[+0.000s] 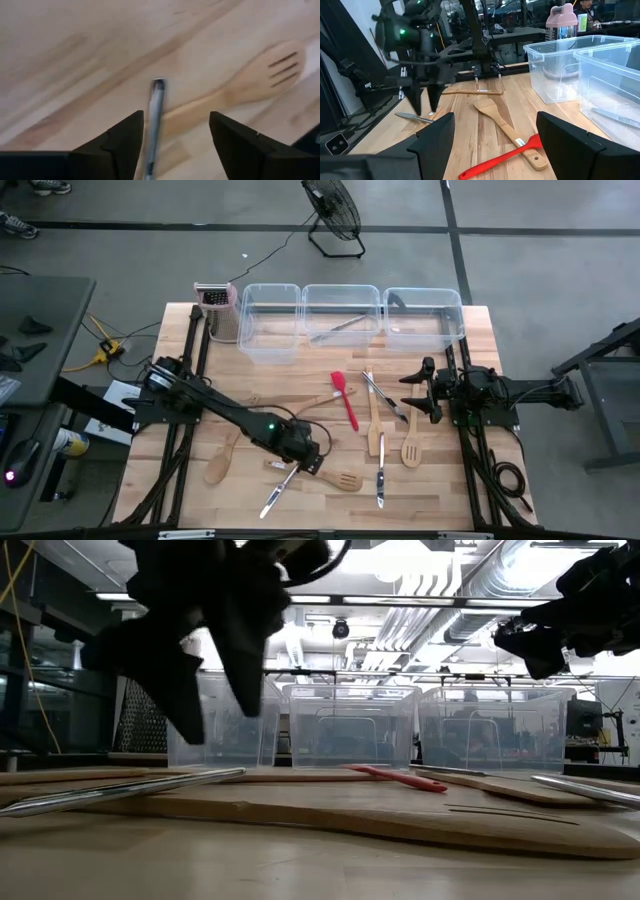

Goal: Pick & Place Kitchen Items
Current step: Put the silver table knife into the middle transparent container

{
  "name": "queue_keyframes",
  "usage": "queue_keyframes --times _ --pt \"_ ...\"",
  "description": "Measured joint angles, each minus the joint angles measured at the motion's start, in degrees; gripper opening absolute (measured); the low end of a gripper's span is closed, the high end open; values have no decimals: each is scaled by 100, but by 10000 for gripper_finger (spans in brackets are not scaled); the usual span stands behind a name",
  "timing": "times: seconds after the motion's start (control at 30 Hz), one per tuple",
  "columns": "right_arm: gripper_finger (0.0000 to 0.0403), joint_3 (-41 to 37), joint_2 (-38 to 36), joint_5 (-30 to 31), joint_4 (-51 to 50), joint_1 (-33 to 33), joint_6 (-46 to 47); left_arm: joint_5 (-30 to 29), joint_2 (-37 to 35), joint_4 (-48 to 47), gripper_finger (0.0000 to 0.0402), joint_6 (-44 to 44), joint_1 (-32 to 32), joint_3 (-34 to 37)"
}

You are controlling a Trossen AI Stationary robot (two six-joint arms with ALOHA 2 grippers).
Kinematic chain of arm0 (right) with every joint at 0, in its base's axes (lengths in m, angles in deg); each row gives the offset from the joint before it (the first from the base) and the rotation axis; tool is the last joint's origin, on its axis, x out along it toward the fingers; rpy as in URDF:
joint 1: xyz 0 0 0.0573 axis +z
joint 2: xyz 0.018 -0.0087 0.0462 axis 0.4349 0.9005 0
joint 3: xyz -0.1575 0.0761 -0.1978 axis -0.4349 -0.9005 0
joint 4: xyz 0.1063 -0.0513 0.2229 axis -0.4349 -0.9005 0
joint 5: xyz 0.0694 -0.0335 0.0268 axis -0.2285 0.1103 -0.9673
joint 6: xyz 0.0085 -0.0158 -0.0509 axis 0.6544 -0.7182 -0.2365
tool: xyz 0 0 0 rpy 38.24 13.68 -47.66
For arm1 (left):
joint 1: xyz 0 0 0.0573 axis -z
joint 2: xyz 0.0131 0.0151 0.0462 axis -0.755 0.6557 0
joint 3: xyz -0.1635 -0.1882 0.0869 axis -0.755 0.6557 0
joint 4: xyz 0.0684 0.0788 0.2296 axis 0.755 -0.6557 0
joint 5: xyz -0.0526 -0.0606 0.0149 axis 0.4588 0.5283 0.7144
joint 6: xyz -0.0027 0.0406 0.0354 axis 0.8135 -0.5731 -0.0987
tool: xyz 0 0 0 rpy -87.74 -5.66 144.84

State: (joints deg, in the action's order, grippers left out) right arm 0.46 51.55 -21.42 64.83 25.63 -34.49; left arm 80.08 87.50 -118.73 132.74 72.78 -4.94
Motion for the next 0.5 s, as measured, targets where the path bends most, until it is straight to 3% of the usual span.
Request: queue_keyframes --times 0.5 --pt "275 1 134 -2 -6 -2 0 294 608 -403 210 -8 39 -291"
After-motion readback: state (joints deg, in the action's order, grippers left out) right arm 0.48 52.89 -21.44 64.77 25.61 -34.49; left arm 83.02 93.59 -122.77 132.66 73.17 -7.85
